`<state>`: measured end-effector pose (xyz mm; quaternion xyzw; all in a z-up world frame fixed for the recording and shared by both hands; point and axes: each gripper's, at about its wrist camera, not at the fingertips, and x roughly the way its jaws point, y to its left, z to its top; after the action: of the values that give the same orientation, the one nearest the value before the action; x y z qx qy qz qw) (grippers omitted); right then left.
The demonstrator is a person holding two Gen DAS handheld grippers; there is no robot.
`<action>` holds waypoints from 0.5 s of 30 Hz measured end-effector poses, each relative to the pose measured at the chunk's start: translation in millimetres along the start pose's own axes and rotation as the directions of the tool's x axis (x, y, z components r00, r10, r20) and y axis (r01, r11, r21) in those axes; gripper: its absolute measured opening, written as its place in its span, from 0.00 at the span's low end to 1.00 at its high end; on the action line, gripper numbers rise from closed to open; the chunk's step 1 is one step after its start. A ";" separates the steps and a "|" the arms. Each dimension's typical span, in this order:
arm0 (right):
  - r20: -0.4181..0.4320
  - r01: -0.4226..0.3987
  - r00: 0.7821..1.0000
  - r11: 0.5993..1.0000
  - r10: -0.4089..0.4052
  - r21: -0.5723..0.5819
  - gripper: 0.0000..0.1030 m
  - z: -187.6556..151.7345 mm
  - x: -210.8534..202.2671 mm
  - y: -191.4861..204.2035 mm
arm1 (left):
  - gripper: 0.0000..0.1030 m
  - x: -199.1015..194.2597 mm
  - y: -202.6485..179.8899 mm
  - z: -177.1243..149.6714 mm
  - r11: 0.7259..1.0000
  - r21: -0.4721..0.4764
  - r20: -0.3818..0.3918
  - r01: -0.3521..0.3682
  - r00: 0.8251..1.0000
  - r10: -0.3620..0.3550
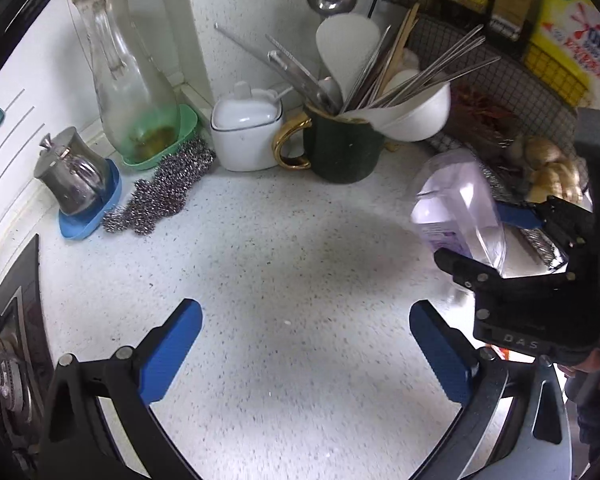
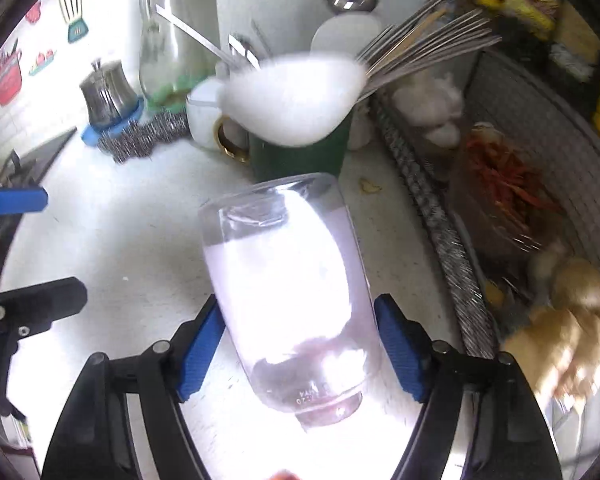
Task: Collect trash
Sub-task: 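Grasp the red sauce packet with the left gripper while the right holds the bottle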
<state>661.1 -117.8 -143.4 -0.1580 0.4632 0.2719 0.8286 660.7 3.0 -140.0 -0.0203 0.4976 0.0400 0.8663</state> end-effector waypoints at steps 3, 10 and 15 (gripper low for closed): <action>0.019 0.004 1.000 1.000 -0.004 0.029 0.69 -6.4 -25.6 -5.5 | 1.00 -17.4 -3.4 -4.5 1.000 0.010 0.013 0.014 1.000 -0.014; 0.059 0.046 0.997 0.994 -0.052 0.097 0.69 -34.6 -91.5 -0.4 | 1.00 -52.8 -27.5 -16.3 0.994 0.079 0.031 0.069 0.997 -0.072; 0.065 0.066 0.995 0.979 -0.079 0.191 0.69 -61.9 -119.2 -7.4 | 1.00 -62.3 -58.9 -26.8 0.981 0.162 0.025 0.106 0.993 -0.112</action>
<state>572.9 -191.8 -73.8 -0.0859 0.4506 0.2020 0.8653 611.7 -60.8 -100.0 0.0231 0.4824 -0.0473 0.8744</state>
